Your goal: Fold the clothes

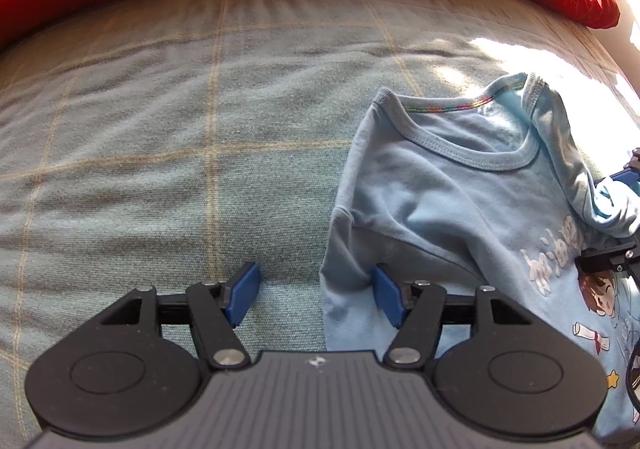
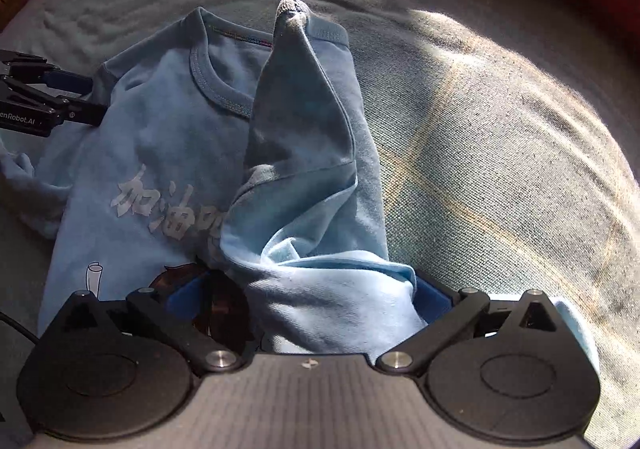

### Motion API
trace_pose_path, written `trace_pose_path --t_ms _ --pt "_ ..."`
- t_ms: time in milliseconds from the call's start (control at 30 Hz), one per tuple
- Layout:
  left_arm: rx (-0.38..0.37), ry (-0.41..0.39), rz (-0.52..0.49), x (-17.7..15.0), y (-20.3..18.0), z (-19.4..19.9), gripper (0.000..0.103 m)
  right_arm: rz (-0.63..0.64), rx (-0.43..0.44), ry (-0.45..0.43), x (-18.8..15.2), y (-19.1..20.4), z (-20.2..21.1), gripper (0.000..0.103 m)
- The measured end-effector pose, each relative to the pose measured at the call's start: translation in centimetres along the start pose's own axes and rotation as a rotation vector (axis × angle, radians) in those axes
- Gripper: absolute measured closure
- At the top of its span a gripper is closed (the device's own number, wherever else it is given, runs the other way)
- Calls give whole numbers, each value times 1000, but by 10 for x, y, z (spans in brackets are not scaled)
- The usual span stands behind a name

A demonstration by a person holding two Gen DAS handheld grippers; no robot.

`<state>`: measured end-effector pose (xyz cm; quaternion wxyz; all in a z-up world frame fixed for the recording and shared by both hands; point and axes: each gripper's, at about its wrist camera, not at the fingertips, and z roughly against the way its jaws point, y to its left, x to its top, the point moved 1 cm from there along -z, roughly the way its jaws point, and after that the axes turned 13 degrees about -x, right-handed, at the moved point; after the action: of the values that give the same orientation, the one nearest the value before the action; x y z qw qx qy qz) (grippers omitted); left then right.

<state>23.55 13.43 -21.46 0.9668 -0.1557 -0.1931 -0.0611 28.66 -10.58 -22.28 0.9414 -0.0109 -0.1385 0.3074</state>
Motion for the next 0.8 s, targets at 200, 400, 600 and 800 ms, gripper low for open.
trace_pose_path --t_ms 200,400,600,800 --pt "-12 -18 0 -3 0 0 39 -81 -16 -112 8 -19 41 7" --pt "-20 -26 -4 -5 0 0 37 -99 94 -86 22 -24 42 39" --pt "-37 -32 -13 -3 -1 3 38 -118 123 9 24 -15 10 72" --pt "-77 -22 -63 -4 -5 3 38 -188 166 20 22 -25 7 74"
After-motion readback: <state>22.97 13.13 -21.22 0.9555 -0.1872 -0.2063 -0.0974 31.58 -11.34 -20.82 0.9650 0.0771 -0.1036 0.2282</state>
